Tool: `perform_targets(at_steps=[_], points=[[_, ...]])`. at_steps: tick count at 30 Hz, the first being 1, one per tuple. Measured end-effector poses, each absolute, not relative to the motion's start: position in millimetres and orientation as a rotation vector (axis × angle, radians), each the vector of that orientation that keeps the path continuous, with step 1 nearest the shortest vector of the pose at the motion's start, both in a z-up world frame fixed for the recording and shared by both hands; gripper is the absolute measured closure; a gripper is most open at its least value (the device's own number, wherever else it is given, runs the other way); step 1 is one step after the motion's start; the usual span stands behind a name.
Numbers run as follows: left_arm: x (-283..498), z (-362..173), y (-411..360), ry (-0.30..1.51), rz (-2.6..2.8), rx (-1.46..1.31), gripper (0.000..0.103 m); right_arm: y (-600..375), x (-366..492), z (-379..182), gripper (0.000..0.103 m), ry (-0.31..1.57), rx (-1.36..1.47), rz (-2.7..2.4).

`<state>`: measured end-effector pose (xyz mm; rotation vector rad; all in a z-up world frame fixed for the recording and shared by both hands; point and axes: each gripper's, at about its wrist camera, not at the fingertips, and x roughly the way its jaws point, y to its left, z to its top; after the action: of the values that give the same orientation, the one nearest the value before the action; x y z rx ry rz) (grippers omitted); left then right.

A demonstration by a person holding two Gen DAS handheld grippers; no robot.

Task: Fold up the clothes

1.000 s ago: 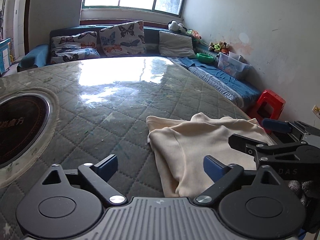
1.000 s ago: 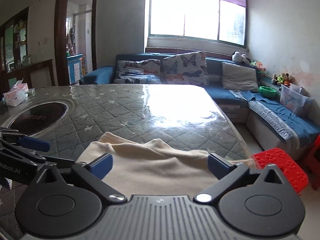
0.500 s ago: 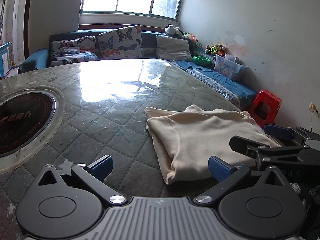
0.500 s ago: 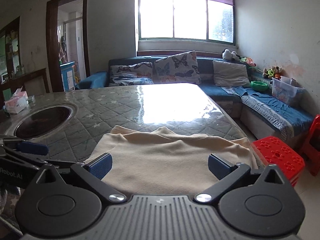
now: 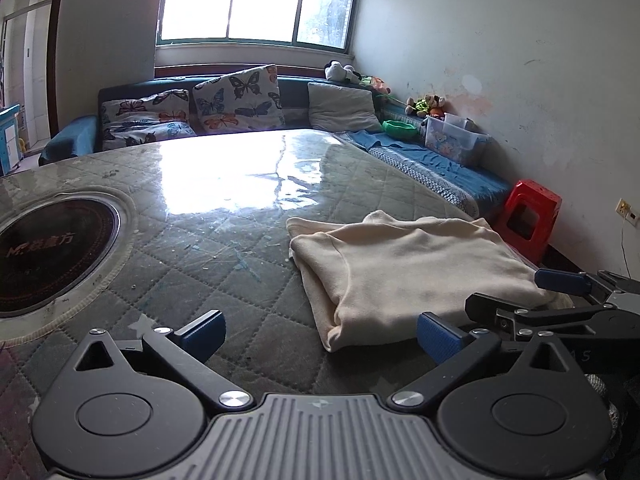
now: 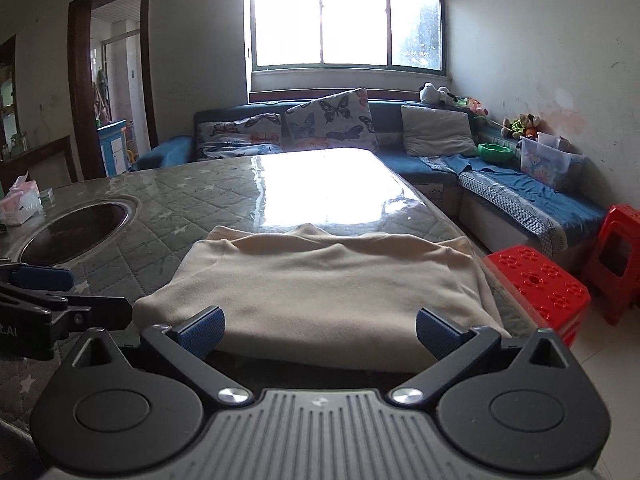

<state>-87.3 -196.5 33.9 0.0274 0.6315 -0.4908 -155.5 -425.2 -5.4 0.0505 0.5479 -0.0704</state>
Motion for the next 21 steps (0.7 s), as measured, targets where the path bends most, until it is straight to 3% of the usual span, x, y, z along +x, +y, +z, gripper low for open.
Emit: perform_targets(at_steps=[21], points=[[-106, 29, -205, 0.63, -0.487, 0.072, 0.0, -423, -178, -10, 0.0, 0.545, 0.053, -0.093]])
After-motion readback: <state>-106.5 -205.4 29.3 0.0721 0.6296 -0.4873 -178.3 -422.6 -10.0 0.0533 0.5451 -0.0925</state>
